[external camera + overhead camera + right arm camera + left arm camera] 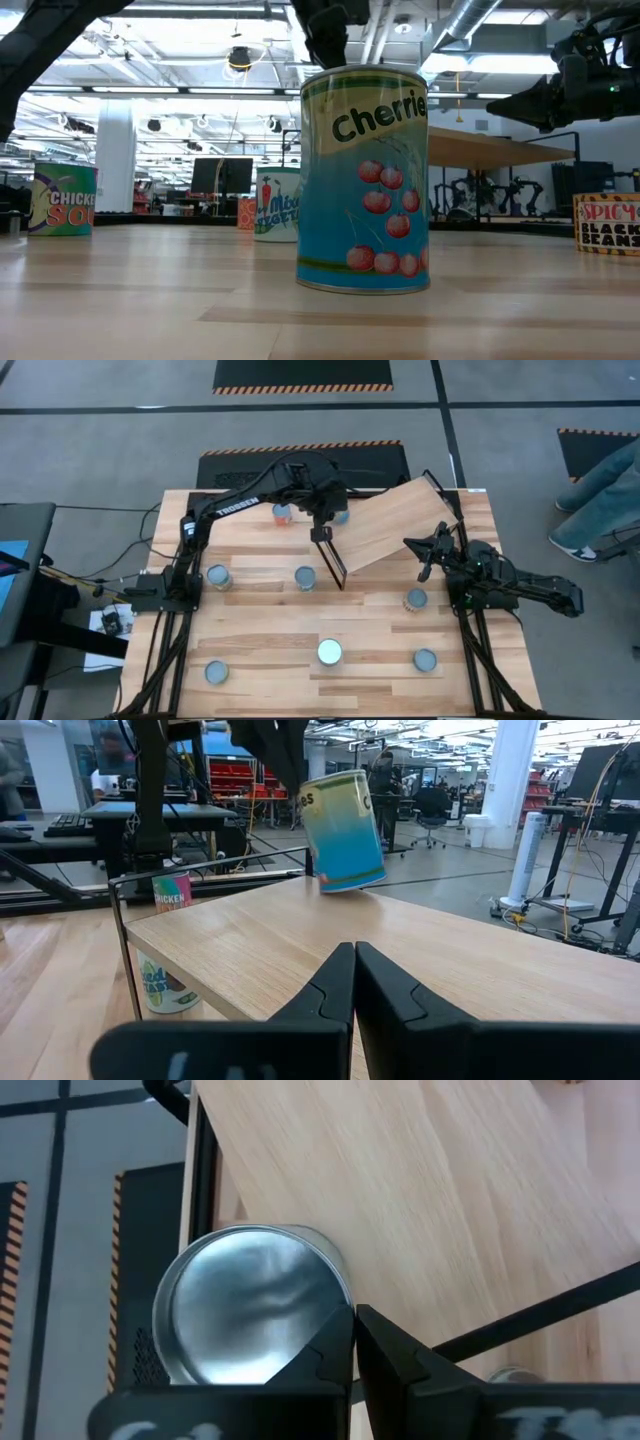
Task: Pick and place cans onto a shelf
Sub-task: Put the top can of cherries on the shelf, then put the can of beans on the shelf
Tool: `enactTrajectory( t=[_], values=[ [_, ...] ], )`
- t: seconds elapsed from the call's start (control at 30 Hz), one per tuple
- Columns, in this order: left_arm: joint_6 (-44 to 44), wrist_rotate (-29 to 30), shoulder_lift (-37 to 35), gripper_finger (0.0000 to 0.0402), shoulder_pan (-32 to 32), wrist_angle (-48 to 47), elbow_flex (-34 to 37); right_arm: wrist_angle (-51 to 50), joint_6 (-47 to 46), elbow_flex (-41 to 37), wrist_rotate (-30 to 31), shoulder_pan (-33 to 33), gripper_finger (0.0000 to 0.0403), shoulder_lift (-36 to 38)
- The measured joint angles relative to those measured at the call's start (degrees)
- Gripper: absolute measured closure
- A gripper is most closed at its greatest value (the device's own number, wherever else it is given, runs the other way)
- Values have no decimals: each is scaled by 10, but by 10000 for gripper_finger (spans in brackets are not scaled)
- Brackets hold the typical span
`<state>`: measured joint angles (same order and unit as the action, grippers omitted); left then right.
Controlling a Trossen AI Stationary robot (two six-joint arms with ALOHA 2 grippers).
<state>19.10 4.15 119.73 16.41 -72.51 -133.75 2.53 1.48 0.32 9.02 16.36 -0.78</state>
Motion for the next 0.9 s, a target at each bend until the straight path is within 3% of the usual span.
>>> enactTrajectory(
  t=[0.63, 0.9],
  values=[
    [-13, -8, -6, 401, -3, 4, 0, 0, 0, 0, 0, 0, 369, 0],
    [-18, -8, -6, 368, -4, 5, 0, 0, 0, 0, 0, 0, 369, 0]
  ],
)
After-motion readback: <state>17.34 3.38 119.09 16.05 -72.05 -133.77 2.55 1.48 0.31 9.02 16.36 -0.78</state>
